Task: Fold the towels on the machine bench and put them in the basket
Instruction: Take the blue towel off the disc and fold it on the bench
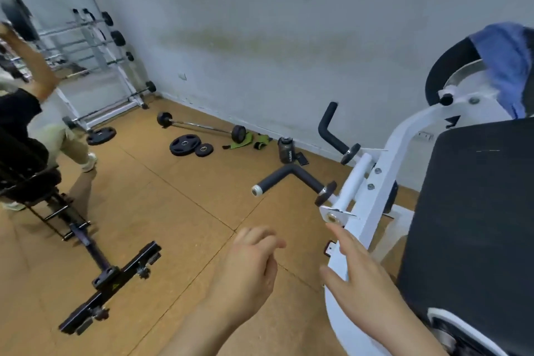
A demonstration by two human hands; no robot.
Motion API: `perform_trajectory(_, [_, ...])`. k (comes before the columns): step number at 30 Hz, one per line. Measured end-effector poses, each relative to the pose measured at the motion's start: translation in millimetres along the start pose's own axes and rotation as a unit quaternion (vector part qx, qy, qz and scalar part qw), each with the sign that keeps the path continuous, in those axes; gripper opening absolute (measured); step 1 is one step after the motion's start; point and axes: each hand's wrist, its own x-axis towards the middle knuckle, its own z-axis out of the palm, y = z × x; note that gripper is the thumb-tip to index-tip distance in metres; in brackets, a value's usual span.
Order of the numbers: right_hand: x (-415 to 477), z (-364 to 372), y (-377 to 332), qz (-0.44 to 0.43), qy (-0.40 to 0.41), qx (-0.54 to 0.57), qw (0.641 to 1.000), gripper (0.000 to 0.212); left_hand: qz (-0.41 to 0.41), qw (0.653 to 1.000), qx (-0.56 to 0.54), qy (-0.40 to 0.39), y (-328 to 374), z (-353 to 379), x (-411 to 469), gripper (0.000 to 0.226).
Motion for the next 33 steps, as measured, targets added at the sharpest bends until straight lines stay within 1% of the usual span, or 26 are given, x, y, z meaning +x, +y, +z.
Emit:
perform_trajectory(2, [29.6, 4.7, -3.1, 0.029, 0.027, 0.018, 0.999, 0.062, 0.020, 1.000, 0.000, -0.019, -26.0, -2.2, 34.8, 0.035])
perform_trajectory(5, [74.3, 13.0, -6.1, 0.079, 0.078, 0.069, 0.991, 0.045, 0.056, 0.997, -0.015, -0.049, -69.0, -0.9, 86.8, 0.032])
perform_trajectory(8, [123.0, 20.7, -13.8, 0.123, 0.134, 0.108, 0.977, 0.027, 0.084, 0.992, -0.054, -0.074, -117.5, 0.5, 146.9, 0.029])
perform_trajectory(10, [157.5, 25.2, -23.4, 0.157, 0.179, 0.125, 0.963, 0.020, 0.108, 0.985, -0.081, -0.107, -145.6, -3.1, 187.7, 0.029])
perform_trajectory(14, [218.4, 25.3, -47.8, 0.213, 0.263, 0.132, 0.932, 0.017, 0.183, 0.969, -0.086, -0.144, -187.6, -16.5, 270.3, 0.033])
perform_trajectory(17, [254.6, 18.3, -61.8, 0.225, 0.310, 0.131, 0.914, 0.019, 0.251, 0.956, -0.065, -0.139, -202.0, -25.7, 337.9, 0.032])
perform_trajectory(19, [275.1, 12.8, -64.7, 0.248, 0.343, 0.134, 0.896, 0.022, 0.283, 0.947, -0.069, -0.135, -201.2, -29.7, 380.6, 0.032])
perform_trajectory(21, [294.3, 4.9, -64.7, 0.272, 0.366, 0.113, 0.883, 0.029, 0.325, 0.933, -0.066, -0.142, -191.3, -29.8, 420.6, 0.034])
perform_trajectory(25, [328.3, -17.9, -53.3, 0.289, 0.408, 0.057, 0.864, 0.045, 0.400, 0.902, -0.053, -0.157, -157.1, -9.8, 500.5, 0.046])
perform_trajectory(27, [344.7, -34.1, -39.0, 0.292, 0.424, 0.046, 0.856, 0.051, 0.428, 0.886, -0.049, -0.170, -133.7, 6.8, 535.3, 0.050])
perform_trajectory(30, [374.6, -65.4, -8.1, 0.295, 0.430, -0.008, 0.853, 0.057, 0.466, 0.867, -0.042, -0.173, -94.8, 34.6, 582.2, 0.053])
perform_trajectory(33, [406.6, -95.3, 16.9, 0.331, 0.448, -0.039, 0.830, 0.067, 0.498, 0.848, -0.009, -0.182, -58.2, 59.6, 624.3, 0.057])
